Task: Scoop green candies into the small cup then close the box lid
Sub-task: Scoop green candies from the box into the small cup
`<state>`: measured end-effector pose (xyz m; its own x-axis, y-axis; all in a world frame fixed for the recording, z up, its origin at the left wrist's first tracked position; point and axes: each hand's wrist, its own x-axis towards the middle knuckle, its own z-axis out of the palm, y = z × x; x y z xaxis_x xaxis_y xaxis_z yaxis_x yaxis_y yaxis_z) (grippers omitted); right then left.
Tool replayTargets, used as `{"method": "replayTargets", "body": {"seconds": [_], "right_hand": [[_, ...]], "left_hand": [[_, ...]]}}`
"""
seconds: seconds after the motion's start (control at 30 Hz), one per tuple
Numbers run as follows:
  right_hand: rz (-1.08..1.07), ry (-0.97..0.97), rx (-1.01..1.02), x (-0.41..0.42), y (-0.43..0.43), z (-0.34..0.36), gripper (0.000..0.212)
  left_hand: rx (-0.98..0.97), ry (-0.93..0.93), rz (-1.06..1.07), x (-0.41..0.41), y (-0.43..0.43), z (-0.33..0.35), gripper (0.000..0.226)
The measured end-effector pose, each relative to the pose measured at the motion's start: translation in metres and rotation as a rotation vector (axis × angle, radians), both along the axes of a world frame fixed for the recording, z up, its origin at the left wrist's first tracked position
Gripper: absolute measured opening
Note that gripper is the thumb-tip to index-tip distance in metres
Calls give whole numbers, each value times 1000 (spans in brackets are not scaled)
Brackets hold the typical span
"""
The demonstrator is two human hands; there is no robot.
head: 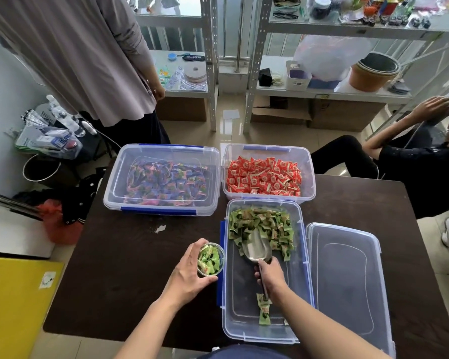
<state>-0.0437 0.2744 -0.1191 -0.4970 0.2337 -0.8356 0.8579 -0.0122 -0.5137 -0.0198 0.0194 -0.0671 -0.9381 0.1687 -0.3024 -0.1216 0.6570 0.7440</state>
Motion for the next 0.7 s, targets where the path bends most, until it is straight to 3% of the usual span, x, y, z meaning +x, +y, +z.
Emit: {"method": "replayTargets", "body": {"seconds": [0.07,0.13,0.23,0.37,0.57,0.7], "right_hand": [[65,3,88,0,7,1,35],[33,-41,140,1,8,6,29],[-48,-140,-39,5,-2,20,16],[-77,-211,-274,12,-9,39,24],[-126,-211,-345,5,-6,40,28],[-114,-155,-313,-27,-12,36,17]], "left_hand": [[1,3,-2,1,0,0,92],[3,9,-5,1,-1,0,92],[-5,13,-14,1,-1,0,92],[-17,7,-1,1,-1,1,92],[-19,8,16,6,1,4,91],[-23,-4,16,6,1,3,91]]}}
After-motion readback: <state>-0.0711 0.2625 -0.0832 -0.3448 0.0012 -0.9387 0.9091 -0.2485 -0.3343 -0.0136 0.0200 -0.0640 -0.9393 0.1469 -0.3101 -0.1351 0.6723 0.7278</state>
